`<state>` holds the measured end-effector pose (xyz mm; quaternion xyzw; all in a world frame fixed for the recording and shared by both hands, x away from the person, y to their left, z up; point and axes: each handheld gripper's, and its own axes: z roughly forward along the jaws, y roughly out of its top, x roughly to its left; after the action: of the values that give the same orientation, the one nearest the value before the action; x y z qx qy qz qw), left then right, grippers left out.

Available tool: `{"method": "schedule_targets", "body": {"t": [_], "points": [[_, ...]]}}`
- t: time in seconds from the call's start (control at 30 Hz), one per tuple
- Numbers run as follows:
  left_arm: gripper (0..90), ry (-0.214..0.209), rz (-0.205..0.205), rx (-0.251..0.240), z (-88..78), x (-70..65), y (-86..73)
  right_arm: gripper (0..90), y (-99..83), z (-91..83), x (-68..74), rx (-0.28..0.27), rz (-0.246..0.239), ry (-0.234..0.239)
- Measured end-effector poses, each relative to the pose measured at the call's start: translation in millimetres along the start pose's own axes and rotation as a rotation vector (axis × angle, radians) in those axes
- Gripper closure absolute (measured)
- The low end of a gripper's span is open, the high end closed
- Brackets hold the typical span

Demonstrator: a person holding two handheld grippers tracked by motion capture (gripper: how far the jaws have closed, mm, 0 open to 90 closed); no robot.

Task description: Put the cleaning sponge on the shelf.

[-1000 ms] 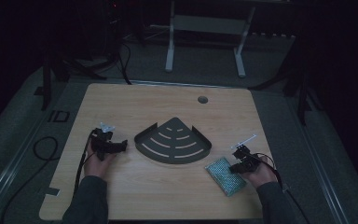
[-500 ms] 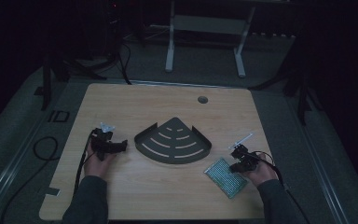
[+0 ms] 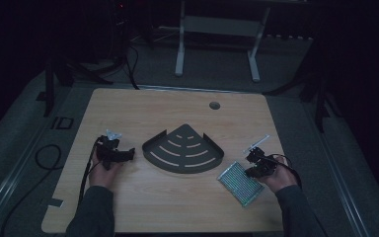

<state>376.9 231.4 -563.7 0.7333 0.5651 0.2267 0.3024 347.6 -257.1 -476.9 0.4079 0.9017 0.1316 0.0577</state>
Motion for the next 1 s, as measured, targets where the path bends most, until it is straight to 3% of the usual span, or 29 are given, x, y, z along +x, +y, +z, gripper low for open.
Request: {"method": "schedule_targets", "body": {"t": [1.0], "points": [[9.4,0.0,0.0,0.0,0.0,0.0,0.0,89.9,24.5,-43.2,-6.4,-0.041,-0.025,-0.073]]}}
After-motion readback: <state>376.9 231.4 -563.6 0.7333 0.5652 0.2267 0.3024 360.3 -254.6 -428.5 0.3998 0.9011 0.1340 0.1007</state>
